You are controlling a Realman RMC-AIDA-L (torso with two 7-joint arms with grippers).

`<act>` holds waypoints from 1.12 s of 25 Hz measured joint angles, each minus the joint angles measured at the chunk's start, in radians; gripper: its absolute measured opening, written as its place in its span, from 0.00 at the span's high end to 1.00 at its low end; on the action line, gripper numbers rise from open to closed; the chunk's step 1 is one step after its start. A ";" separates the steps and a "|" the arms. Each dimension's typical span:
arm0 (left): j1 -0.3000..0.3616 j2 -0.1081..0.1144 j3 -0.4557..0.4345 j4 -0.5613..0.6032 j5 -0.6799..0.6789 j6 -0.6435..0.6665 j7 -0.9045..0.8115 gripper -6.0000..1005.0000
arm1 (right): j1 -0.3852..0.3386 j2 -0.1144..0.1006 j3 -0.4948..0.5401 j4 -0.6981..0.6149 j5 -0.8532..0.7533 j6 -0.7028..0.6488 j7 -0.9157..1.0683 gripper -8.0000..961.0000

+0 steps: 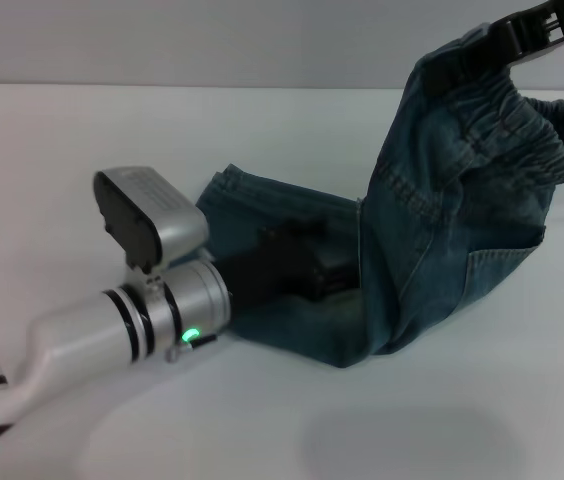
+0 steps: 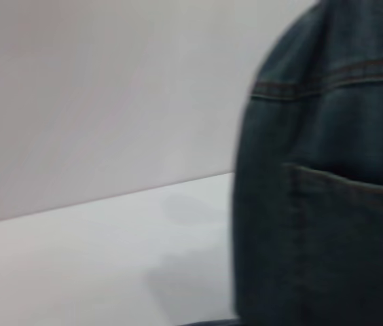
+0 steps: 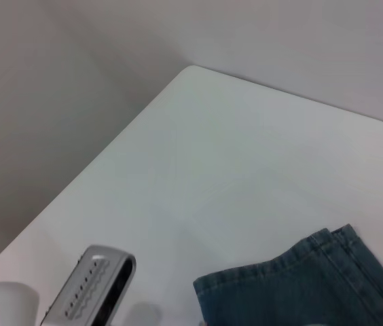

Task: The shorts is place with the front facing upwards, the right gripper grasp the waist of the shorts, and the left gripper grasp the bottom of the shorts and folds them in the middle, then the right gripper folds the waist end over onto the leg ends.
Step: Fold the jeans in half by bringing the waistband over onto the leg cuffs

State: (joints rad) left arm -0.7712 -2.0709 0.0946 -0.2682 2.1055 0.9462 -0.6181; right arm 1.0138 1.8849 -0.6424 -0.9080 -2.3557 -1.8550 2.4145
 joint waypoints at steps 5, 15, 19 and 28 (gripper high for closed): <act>0.014 0.002 -0.080 0.109 -0.001 -0.011 0.000 0.18 | 0.007 0.004 -0.033 0.019 0.000 0.022 -0.005 0.94; 0.004 0.011 -0.356 0.299 -0.007 -0.043 0.050 0.18 | 0.059 0.035 -0.151 0.050 0.000 0.112 -0.030 0.94; 0.003 0.013 -0.493 0.331 -0.008 -0.044 0.097 0.18 | 0.097 0.053 -0.196 0.054 0.000 0.141 -0.047 0.93; 0.006 0.017 -0.681 0.324 -0.009 -0.028 0.221 0.18 | 0.179 0.110 -0.272 0.113 0.004 0.215 -0.127 0.88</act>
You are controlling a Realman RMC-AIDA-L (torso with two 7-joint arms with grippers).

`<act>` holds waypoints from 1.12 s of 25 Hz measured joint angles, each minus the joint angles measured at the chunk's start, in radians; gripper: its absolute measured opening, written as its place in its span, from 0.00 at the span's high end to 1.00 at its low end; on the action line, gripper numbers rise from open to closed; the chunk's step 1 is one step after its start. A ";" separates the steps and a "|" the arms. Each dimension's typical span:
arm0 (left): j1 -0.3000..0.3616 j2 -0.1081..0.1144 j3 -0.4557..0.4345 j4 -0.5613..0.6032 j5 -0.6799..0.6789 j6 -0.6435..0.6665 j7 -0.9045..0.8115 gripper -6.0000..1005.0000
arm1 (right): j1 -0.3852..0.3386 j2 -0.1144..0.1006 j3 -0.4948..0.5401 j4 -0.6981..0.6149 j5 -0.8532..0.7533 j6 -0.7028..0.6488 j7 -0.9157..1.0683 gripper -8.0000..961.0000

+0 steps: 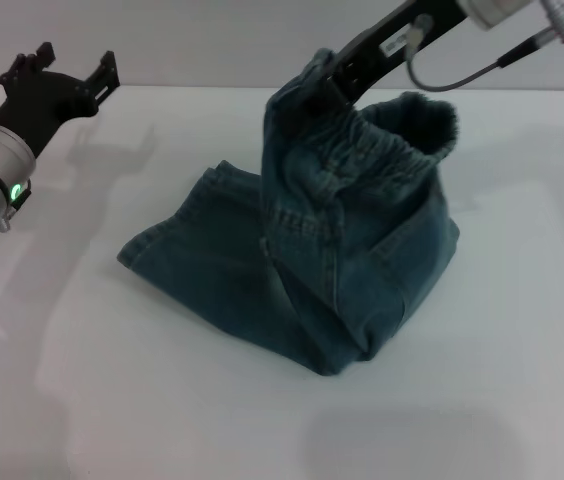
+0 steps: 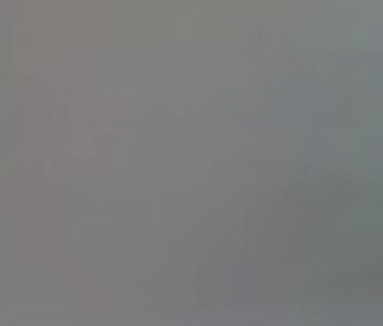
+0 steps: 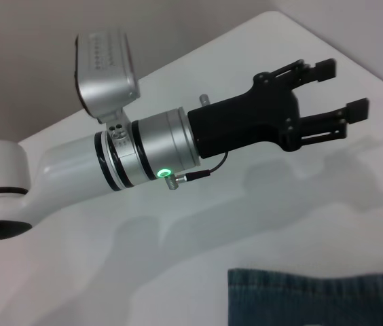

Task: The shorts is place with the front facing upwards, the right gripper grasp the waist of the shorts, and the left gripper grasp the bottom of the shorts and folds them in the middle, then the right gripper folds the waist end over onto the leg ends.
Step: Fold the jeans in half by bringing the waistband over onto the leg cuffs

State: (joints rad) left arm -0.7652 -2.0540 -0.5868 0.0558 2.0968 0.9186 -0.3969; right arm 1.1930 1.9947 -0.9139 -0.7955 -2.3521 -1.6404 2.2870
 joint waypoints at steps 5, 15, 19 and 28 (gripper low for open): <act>0.002 0.000 -0.038 -0.006 0.000 0.003 0.036 0.18 | 0.015 0.019 -0.033 0.035 0.014 0.078 -0.061 0.85; -0.007 0.000 -0.041 -0.007 0.000 0.004 0.043 0.18 | 0.042 0.039 -0.049 0.070 0.038 0.153 -0.086 0.80; -0.009 0.000 -0.041 -0.009 0.000 0.005 0.046 0.18 | 0.043 0.043 -0.050 0.071 0.041 0.160 -0.097 0.75; -0.009 -0.002 -0.042 -0.020 0.000 0.000 0.074 0.18 | 0.054 0.049 -0.074 0.081 0.051 0.152 -0.122 0.47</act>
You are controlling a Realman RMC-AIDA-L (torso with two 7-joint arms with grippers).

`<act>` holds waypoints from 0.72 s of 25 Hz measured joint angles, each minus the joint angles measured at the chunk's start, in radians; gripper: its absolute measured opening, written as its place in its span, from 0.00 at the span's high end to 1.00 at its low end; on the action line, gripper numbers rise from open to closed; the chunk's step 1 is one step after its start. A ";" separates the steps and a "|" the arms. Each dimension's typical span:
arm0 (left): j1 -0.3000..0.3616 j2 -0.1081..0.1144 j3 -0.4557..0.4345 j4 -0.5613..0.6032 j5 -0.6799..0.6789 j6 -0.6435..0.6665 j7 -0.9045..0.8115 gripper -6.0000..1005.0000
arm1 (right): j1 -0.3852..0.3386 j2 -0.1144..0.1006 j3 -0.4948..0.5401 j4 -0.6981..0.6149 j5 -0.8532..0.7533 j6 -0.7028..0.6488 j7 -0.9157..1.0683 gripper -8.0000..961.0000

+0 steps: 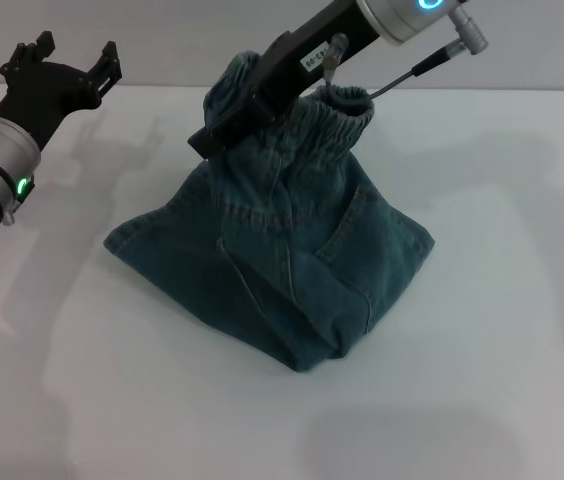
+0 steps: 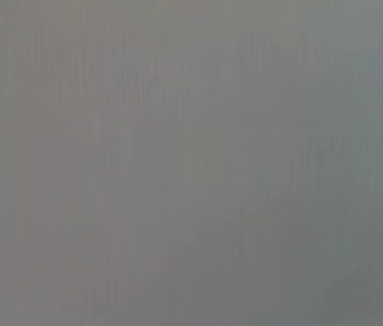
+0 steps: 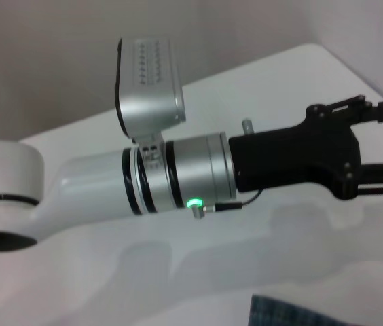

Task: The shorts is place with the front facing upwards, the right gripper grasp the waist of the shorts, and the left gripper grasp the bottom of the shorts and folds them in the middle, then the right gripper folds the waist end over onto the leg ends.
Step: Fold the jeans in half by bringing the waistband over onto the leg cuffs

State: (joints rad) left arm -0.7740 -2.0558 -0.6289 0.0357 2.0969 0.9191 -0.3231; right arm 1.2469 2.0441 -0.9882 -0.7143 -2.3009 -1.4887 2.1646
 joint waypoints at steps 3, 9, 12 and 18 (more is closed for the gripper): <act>0.007 0.001 0.000 -0.012 0.000 0.001 0.007 0.18 | 0.019 0.002 -0.021 0.028 -0.027 -0.001 0.005 0.36; 0.010 0.001 0.000 -0.013 0.000 0.003 0.007 0.18 | 0.042 0.013 -0.116 0.050 -0.062 0.016 -0.004 0.31; 0.009 0.001 0.000 -0.013 0.000 0.002 0.007 0.18 | 0.057 0.017 -0.157 0.055 -0.063 0.029 -0.031 0.31; 0.004 -0.001 0.000 -0.013 0.000 -0.001 0.007 0.18 | 0.080 0.019 -0.225 0.074 -0.063 0.078 -0.067 0.31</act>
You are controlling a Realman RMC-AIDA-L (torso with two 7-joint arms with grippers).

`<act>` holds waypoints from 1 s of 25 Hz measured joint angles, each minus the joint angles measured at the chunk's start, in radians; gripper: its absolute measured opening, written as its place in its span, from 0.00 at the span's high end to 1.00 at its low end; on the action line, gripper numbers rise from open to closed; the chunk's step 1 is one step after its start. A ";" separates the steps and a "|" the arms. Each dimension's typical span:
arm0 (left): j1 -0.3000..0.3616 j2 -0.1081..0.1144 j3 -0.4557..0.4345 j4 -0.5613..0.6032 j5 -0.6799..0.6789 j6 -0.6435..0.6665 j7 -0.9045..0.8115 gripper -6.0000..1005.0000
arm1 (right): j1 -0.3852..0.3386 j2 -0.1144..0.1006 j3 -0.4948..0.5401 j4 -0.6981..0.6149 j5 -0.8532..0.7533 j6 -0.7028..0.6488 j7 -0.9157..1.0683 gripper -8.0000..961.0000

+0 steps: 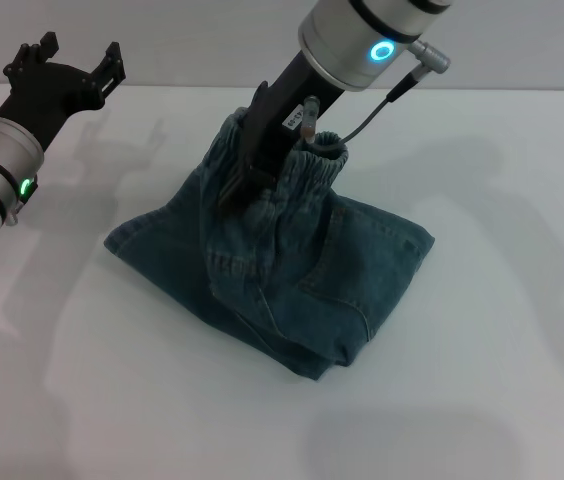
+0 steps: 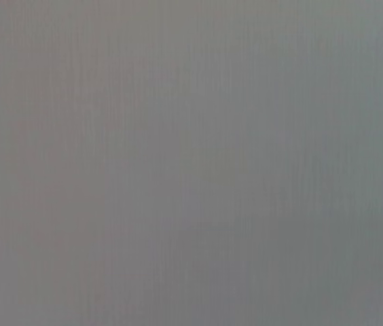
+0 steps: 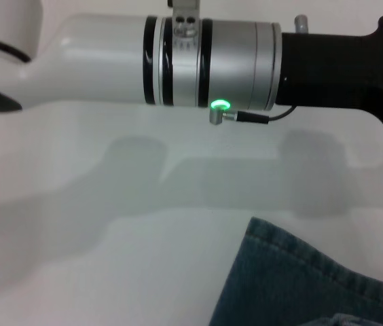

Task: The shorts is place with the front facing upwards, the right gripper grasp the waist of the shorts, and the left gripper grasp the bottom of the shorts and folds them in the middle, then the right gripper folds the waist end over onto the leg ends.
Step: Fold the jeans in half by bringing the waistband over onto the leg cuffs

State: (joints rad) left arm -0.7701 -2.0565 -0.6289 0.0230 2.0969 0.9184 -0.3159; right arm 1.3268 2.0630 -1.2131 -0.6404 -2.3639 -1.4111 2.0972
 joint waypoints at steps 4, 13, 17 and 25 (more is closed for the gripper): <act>-0.001 0.000 0.000 0.000 0.000 -0.001 0.000 0.18 | 0.013 0.000 -0.042 0.010 -0.001 0.020 -0.010 0.31; -0.003 0.000 0.000 0.000 0.000 -0.003 0.000 0.18 | 0.018 -0.002 -0.072 -0.014 -0.022 0.029 -0.040 0.31; -0.003 0.000 0.000 -0.004 0.000 -0.003 0.000 0.18 | 0.022 -0.003 -0.086 -0.027 -0.051 0.025 -0.060 0.31; -0.003 0.000 0.000 -0.009 0.000 -0.007 0.002 0.18 | 0.015 -0.009 -0.092 -0.075 -0.055 0.032 -0.067 0.32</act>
State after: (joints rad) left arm -0.7732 -2.0569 -0.6289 0.0138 2.0969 0.9113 -0.3139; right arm 1.3422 2.0536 -1.3046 -0.7153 -2.4191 -1.3787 2.0299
